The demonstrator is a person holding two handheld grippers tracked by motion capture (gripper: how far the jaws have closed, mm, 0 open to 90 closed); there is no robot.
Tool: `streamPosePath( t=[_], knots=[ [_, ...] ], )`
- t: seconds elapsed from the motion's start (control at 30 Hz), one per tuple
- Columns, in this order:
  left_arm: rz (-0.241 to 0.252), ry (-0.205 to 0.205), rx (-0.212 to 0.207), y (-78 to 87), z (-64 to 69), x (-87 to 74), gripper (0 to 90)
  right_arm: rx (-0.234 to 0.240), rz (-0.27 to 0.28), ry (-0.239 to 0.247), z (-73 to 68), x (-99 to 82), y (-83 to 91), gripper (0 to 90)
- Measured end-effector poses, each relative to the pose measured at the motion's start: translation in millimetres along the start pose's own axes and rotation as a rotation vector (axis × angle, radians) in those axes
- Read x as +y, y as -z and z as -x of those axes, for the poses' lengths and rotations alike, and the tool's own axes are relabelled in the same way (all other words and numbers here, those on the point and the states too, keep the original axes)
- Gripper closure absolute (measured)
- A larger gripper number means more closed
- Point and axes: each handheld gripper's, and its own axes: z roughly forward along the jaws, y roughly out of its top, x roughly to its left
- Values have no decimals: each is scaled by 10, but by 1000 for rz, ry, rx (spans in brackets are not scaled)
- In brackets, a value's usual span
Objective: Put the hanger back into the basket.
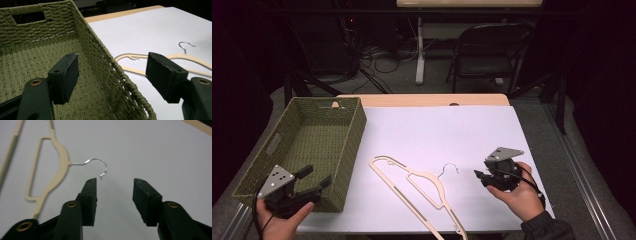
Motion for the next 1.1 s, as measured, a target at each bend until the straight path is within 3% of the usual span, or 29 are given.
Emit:
streamPosePath(
  t=[0.07, 0.13, 0.17, 0.27, 0.33, 0.37, 0.47, 0.57, 0.6, 0.63, 0.67, 0.73, 0.77, 0.87, 0.9, 1.1],
  knots=[
    [-2, -5, -2, -6, 6, 2, 269, 67, -30, 14, -73, 131, -60, 579],
    [-6, -7, -4, -9, 10, 3, 270, 95, -84, 38, -138, 227, -110, 570],
    [-8, -9, -2, -9, 13, 5, 271, 95, -133, 83, -214, 334, -161, 558],
    [-8, -9, -5, -10, 16, 3, 272, 100, -155, 92, -262, 403, -208, 550],
    [-10, -11, -5, -8, 16, 1, 272, 119, -139, 86, -290, 440, -261, 547],
    [-10, -11, -5, -8, 16, 0, 272, 129, -170, 91, -299, 474, -259, 546],
    [-10, -10, -4, -6, 13, -3, 273, 147, -163, 91, -312, 517, -312, 546],
    [-7, -9, -4, -5, 13, -3, 274, 165, -206, 99, -297, 581, -340, 546],
    [-9, -10, -4, -4, 14, -2, 274, 165, -206, 99, -297, 581, -340, 546],
    [-10, -12, -4, -4, 16, 0, 274, 171, -148, 78, -311, 566, -382, 546],
    [-11, -12, -5, -5, 18, 2, 274, 178, -230, 99, -301, 617, -359, 542],
    [-11, -13, -9, -12, 24, 3, 274, 191, -197, 112, -314, 620, -410, 539],
    [-12, -16, -10, -16, 26, 4, 273, 194, -239, 128, -342, 653, -429, 539],
    [-16, -15, -13, -28, 32, 5, 274, 215, -252, 158, -369, 670, -477, 541],
    [-17, -16, -13, -30, 32, 5, 274, 219, -293, 171, -392, 687, -503, 559],
    [-19, -15, -15, -32, 33, 2, 274, 273, -332, 189, -432, 686, -628, 579]
  ],
)
